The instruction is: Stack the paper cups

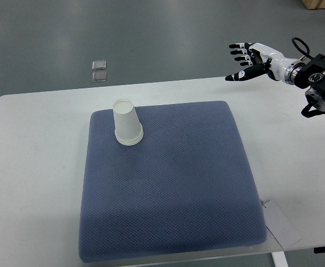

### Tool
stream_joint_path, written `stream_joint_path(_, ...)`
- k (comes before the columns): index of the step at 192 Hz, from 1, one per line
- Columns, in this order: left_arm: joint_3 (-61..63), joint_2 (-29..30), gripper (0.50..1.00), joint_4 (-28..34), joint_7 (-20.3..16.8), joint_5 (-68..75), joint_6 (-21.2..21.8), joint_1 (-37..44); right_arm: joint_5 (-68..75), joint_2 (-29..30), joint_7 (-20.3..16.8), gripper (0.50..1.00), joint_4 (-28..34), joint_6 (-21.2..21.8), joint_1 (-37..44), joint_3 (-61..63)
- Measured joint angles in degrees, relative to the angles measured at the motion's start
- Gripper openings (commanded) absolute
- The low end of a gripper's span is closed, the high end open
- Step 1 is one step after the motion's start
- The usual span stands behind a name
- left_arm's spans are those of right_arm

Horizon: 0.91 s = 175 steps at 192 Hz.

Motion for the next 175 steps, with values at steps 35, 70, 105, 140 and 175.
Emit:
stream_joint_path(35,0.0,0.0,1.0,0.0,0.0,0.0,0.0,0.0,13.2,0.6,-0.8,0.909,0.1,-2.5,-2.4,0.0)
stream_joint_path(70,0.0,0.0,1.0,0.0,0.0,0.0,0.0,0.0,21.2,1.1,-0.8,0.913,0.1,-2.7,-3.3,1.5)
stream_joint_path(105,0.0,0.0,1.0,0.0,0.0,0.0,0.0,0.0,23.5,3.2,-0.3,0.915,0.1,-2.8,-4.9,3.7)
stream_joint_path(140,0.0,0.0,1.0,0.0,0.0,0.0,0.0,0.0,23.4,4.8,-0.2,0.915,0.7,-1.8,-6.3,4.9)
stream_joint_path(175,0.0,0.0,1.0,0.0,0.0,0.0,0.0,0.0,23.0,5.2,-0.2,0.915,0.9,-1.1,-7.8,4.9)
